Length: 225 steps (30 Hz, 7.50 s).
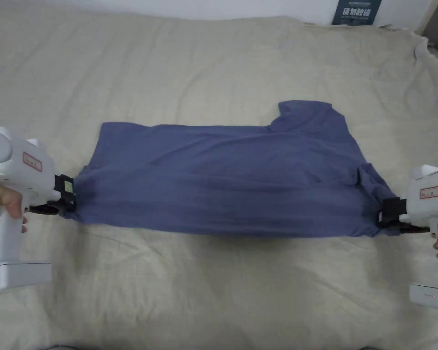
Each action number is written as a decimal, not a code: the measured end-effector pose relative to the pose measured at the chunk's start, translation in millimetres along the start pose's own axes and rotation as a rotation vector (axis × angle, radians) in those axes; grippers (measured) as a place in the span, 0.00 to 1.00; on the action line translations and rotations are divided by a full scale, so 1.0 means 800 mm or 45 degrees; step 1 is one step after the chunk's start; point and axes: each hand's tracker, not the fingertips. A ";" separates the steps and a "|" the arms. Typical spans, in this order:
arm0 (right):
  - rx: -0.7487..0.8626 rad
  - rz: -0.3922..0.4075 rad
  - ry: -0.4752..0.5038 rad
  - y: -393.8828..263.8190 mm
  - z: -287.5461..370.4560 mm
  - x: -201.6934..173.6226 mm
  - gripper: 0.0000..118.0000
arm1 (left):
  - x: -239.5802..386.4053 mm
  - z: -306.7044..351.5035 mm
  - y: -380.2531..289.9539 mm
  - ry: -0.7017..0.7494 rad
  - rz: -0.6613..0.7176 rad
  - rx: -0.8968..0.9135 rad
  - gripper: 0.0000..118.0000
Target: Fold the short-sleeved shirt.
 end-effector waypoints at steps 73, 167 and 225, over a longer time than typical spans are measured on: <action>1.090 0.140 0.036 -0.165 0.168 -0.091 0.00 | 0.087 0.114 -0.186 0.050 -0.275 1.217 0.00; 0.115 0.091 -0.135 0.169 -0.103 -0.061 0.01 | 0.017 -0.109 0.138 0.063 -0.083 0.270 0.00; 0.318 0.224 -0.245 -0.106 0.142 0.020 0.91 | -0.071 0.096 -0.121 0.117 -0.160 0.455 0.96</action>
